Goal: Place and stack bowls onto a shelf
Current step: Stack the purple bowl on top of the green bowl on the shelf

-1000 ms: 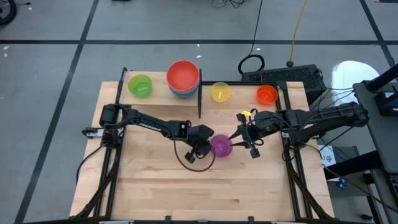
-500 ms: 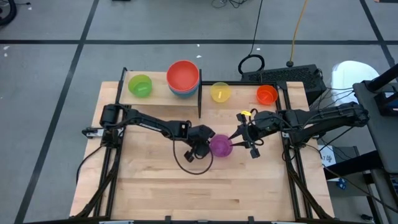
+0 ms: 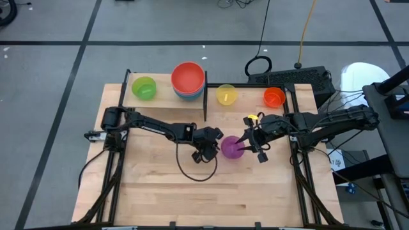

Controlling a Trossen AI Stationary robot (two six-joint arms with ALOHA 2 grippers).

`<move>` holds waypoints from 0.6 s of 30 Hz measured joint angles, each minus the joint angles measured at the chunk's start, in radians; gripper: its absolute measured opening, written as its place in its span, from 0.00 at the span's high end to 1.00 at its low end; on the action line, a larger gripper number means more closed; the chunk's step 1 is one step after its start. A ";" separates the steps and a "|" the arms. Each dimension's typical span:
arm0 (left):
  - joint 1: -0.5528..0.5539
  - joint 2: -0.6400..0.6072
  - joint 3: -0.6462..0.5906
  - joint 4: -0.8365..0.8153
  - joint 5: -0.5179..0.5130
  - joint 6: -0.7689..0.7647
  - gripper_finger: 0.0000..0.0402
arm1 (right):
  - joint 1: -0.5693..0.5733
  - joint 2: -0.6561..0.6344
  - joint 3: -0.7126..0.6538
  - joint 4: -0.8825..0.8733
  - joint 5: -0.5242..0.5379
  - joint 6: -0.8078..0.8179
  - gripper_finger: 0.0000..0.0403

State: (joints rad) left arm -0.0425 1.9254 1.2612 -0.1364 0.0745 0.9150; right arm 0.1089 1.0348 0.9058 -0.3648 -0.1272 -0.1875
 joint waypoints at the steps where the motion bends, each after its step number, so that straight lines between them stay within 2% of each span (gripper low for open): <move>1: 0.000 -0.006 0.016 0.003 0.002 0.006 0.82 | 0.000 0.000 0.000 -0.011 0.000 0.000 0.71; 7: 0.001 0.011 0.089 0.007 0.063 0.059 0.82 | 0.000 0.000 0.000 -0.022 0.000 0.000 0.71; 18: 0.001 0.050 0.096 -0.026 0.069 0.085 0.82 | 0.000 -0.011 0.000 -0.028 -0.003 0.003 0.71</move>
State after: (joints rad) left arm -0.0414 1.9755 1.3575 -0.1628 0.1432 1.0004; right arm 0.1085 1.0233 0.9058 -0.3927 -0.1303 -0.1841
